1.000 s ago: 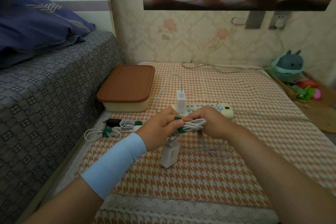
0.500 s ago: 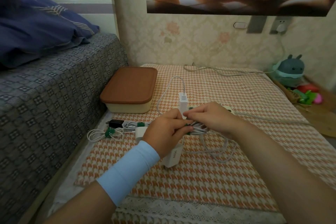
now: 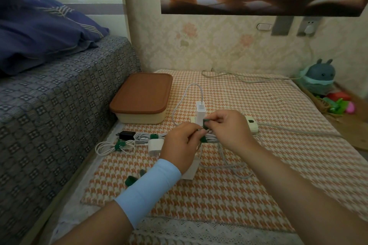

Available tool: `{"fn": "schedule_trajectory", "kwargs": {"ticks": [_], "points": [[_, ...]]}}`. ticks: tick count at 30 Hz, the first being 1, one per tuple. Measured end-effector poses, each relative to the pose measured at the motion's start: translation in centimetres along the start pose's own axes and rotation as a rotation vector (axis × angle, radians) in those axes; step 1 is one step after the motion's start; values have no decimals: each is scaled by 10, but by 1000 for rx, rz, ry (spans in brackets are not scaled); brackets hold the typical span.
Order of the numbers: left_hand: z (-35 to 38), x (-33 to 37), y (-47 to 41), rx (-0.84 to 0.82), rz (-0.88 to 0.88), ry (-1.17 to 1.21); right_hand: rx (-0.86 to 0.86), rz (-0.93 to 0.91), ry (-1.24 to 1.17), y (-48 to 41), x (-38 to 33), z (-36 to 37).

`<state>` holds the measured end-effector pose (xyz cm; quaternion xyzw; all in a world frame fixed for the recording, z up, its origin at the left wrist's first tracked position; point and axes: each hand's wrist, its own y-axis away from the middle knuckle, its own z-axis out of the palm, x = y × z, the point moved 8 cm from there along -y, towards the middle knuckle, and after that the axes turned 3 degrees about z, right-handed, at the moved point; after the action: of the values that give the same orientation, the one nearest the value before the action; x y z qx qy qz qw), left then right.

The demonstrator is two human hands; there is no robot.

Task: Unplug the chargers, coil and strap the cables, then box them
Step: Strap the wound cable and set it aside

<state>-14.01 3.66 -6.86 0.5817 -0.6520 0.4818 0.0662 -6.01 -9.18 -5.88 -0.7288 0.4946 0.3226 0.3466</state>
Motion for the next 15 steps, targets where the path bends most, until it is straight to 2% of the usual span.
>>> {"fn": "schedule_trajectory", "kwargs": {"ticks": [6,11,15], "points": [[-1,-17,-1,3,-314,116,-15,-148,3,8,-13,3],[-7,-18,0,75,-343,70,-53,-256,78,13,-26,6],[-10,-20,2,76,-393,53,-3,-203,73,16,-28,6]]}}
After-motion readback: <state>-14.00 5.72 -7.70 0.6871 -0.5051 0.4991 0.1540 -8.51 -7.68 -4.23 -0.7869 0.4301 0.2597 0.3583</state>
